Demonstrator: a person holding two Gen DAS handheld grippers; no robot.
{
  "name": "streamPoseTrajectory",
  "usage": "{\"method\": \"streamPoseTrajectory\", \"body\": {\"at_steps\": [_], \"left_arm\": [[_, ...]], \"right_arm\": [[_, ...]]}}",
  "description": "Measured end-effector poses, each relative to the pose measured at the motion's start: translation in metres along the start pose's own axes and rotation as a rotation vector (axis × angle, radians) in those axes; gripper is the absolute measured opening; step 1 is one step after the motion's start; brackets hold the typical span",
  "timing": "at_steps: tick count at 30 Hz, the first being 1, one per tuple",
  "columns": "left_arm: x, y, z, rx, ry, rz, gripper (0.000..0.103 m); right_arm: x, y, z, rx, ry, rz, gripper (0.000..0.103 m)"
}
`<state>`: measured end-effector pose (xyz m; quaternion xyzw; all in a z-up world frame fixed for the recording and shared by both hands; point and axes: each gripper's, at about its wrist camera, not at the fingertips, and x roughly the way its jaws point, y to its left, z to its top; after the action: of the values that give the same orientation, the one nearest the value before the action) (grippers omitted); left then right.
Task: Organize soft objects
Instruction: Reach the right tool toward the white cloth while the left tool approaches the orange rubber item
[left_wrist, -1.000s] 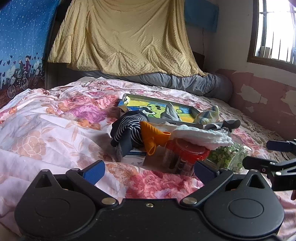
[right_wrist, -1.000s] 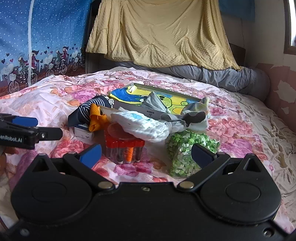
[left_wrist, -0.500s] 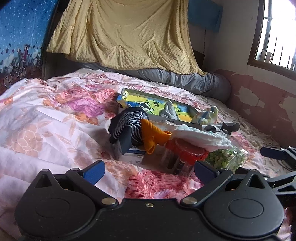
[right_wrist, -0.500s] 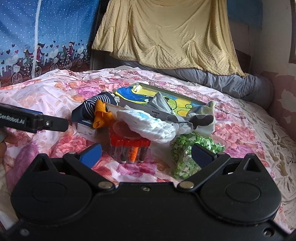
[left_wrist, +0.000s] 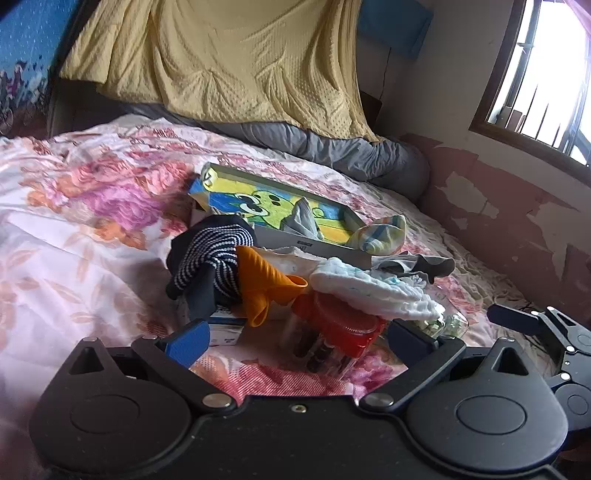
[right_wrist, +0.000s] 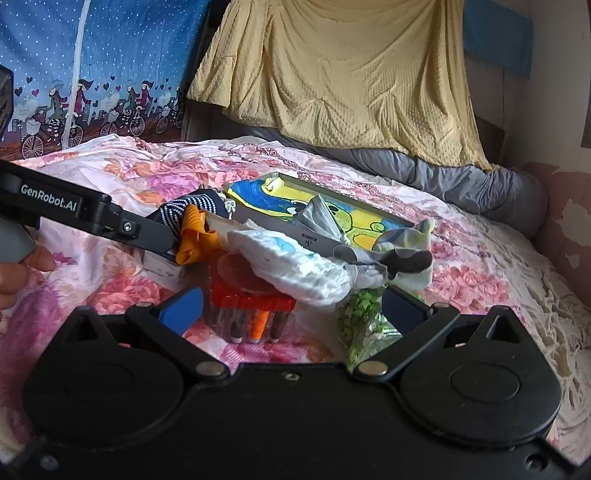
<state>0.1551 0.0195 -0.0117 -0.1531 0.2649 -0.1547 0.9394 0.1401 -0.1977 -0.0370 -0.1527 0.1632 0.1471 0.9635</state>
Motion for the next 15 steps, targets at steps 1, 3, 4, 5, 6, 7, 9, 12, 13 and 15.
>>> {"method": "streamPoseTrajectory", "body": {"at_steps": [1,3,4,5,6,7,9,12,13,15], "left_arm": [[0.003,0.001,0.001,-0.005,0.006,-0.005,0.102],[0.009,0.004,0.004,-0.013,0.018,-0.017,0.102],[0.013,0.005,0.005,-0.017,0.023,-0.022,0.102],[0.016,0.006,0.007,-0.023,0.028,-0.027,0.102],[0.021,0.008,0.008,-0.033,0.033,-0.035,0.102],[0.025,0.009,0.010,-0.043,0.037,-0.041,0.102],[0.032,0.012,0.013,-0.060,0.045,-0.052,0.102],[0.041,0.016,0.016,-0.082,0.055,-0.071,0.102],[0.044,0.017,0.017,-0.090,0.059,-0.075,0.102],[0.050,0.019,0.019,-0.109,0.070,-0.089,0.102]], "right_arm": [[0.002,0.000,0.000,-0.005,-0.002,0.000,0.103],[0.007,0.001,0.001,-0.022,-0.011,0.000,0.103],[0.009,0.001,0.002,-0.031,-0.015,-0.002,0.102],[0.011,0.001,0.002,-0.037,-0.018,-0.003,0.102],[0.014,0.001,0.003,-0.041,-0.023,-0.005,0.102],[0.016,0.000,0.003,-0.042,-0.030,-0.006,0.102],[0.021,-0.002,0.004,-0.045,-0.041,-0.013,0.103],[0.030,-0.005,0.008,-0.044,-0.049,-0.016,0.102],[0.034,-0.007,0.009,-0.045,-0.051,-0.014,0.102],[0.041,-0.010,0.012,-0.049,-0.055,-0.013,0.102]]}}
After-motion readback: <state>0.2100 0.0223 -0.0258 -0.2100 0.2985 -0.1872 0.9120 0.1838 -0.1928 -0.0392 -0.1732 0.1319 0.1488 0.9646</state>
